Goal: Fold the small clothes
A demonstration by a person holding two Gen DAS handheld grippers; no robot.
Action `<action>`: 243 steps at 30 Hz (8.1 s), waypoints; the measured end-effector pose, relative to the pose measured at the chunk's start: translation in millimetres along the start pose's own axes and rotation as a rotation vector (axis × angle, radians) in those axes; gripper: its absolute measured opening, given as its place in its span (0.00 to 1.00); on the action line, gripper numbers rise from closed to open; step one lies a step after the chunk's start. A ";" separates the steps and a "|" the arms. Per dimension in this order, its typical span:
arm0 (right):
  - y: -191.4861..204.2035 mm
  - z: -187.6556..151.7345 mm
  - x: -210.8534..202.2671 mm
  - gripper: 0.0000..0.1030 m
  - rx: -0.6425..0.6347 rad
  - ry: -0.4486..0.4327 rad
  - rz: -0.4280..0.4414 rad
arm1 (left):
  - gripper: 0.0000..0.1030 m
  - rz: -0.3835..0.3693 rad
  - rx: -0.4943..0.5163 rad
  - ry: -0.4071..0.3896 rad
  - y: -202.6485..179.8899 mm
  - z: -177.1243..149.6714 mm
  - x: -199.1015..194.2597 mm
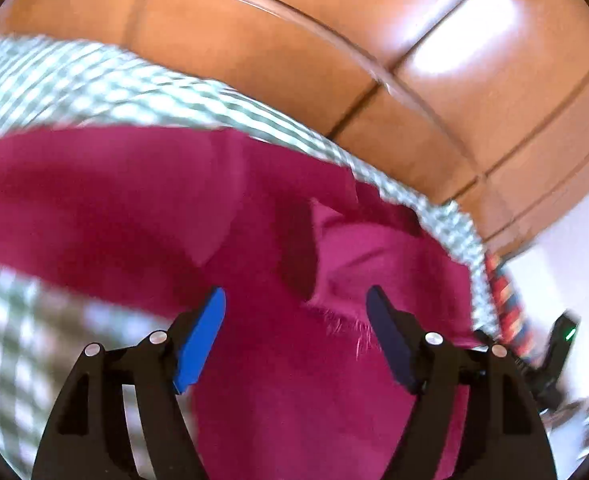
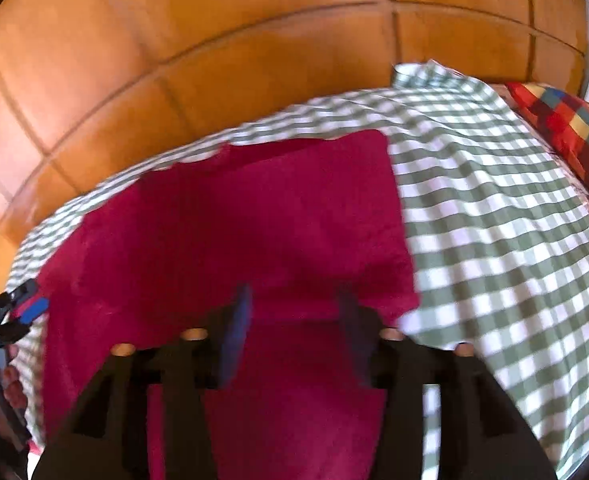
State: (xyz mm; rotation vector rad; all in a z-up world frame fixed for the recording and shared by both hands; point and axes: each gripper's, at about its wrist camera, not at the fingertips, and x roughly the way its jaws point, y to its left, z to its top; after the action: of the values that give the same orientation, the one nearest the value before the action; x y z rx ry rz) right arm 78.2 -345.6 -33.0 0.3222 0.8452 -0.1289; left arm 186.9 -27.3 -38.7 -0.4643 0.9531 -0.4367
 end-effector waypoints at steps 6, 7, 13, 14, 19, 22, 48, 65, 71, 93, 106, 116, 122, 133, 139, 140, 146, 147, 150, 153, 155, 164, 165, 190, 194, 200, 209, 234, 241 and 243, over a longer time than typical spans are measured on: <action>50.2 -37.2 14.3 0.49 -0.158 0.041 -0.019 | 0.70 0.066 -0.310 -0.163 125.8 -25.7 -92.5; 58.9 -42.7 18.0 0.49 -0.191 0.045 -0.041 | 0.74 0.122 -0.360 -0.194 154.5 -29.1 -112.8; 82.4 -61.4 35.2 0.81 -0.255 -0.007 -0.192 | 0.82 0.145 -0.608 -0.372 254.0 -36.2 -190.7; 79.4 -61.9 37.6 0.90 -0.225 -0.014 -0.211 | 0.82 0.148 -0.627 -0.394 263.2 -34.3 -198.6; 59.5 -58.5 42.2 0.94 -0.134 0.019 -0.148 | 0.82 0.110 -0.718 -0.437 302.0 -16.8 -210.5; 61.5 -59.1 42.4 0.95 -0.148 0.013 -0.162 | 0.75 0.104 -0.740 -0.425 314.2 -0.5 -201.5; 59.9 -36.2 18.5 0.79 -0.024 0.025 0.080 | 0.08 -0.092 0.056 -0.154 0.0 50.3 -22.4; 196.8 50.0 113.4 0.17 0.060 0.290 0.518 | 0.19 -0.022 0.186 -0.024 -44.7 25.7 24.5; 161.5 80.4 62.6 0.04 0.039 0.129 0.485 | 0.66 -0.091 0.185 -0.061 -39.6 22.2 -6.3; -63.3 68.6 73.0 0.37 0.308 0.128 0.209 | 0.66 -0.004 0.004 0.074 40.0 -40.0 -37.0; -94.8 -84.2 -36.9 0.72 0.183 0.247 0.243 | 0.66 -0.168 0.073 0.209 39.8 -134.8 -96.4; -104.0 -193.7 -71.8 0.34 0.240 0.414 0.235 | 0.55 -0.132 0.174 0.304 25.7 -196.3 -113.2; -76.9 -186.1 -77.1 0.09 0.167 0.404 0.333 | 0.11 -0.150 0.194 0.339 24.1 -204.7 -112.9; -73.6 -70.1 -107.0 0.09 0.205 0.068 0.458 | 0.10 -0.478 0.102 0.138 5.9 -123.9 -152.6; -92.4 -32.2 -38.4 0.09 0.310 0.098 0.394 | 0.12 -0.443 0.020 0.118 -1.6 -68.9 -101.0; -92.5 -27.1 -29.8 0.09 0.317 0.098 0.386 | 0.13 -0.424 0.005 0.118 -1.3 -60.3 -91.3; -100.2 -18.3 -14.6 0.75 0.351 0.092 0.391 | 0.79 -0.339 -0.071 0.086 8.0 -26.7 -57.4; -100.8 -18.6 -18.4 0.76 0.349 0.083 0.400 | 0.79 -0.339 -0.073 0.084 10.5 -24.4 -57.0; -101.5 -27.9 -38.3 0.76 0.306 0.071 0.396 | 0.83 -0.310 -0.068 0.051 23.3 -20.5 -66.6; -105.1 -49.5 -55.0 0.76 0.241 0.085 0.319 | 0.83 -0.253 -0.004 0.059 37.3 -32.9 -70.8; -106.6 -66.7 -58.5 0.76 0.209 0.108 0.279 | 0.83 -0.250 0.033 0.099 44.4 -48.5 -71.2; -98.8 -90.7 -27.2 0.28 0.176 0.129 0.173 | 0.69 -0.007 0.239 0.108 29.9 -110.0 -56.2; -98.3 -89.6 -28.1 0.23 0.178 0.128 0.178 | 0.65 0.036 0.247 0.105 29.3 -109.0 -51.8; -96.6 -146.1 -80.0 0.18 0.074 0.220 0.133 | 0.34 -0.327 -0.080 0.195 131.6 -153.7 -126.0; -89.2 -140.2 -80.1 0.27 0.015 0.237 0.108 | 0.33 -0.256 -0.145 0.110 156.9 -142.7 -151.9; -84.4 -98.7 -82.2 0.59 -0.004 0.174 0.094 | 0.71 -0.239 -0.110 0.044 134.2 -126.7 -160.1; -48.7 -27.6 -11.6 0.59 -0.165 0.258 0.129 | 0.62 -0.073 0.002 0.150 71.2 -98.3 -101.9; -19.2 -48.9 -31.7 0.65 -0.119 0.214 0.125 | 0.89 0.206 0.079 -0.048 77.6 -77.6 -138.7; -41.2 -63.3 -45.3 0.66 -0.086 0.183 0.134 | 0.75 0.212 0.068 -0.042 70.6 -83.4 -133.8; -46.8 -67.7 -46.6 0.66 -0.066 0.183 0.139 | 0.76 0.218 0.091 -0.086 66.0 -86.0 -138.8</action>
State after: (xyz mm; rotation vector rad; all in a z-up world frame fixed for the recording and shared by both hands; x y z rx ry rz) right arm -12.0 -368.1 -50.5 0.3330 1.0026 0.0588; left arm 53.3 86.7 -25.5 -0.2902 0.8860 -0.2599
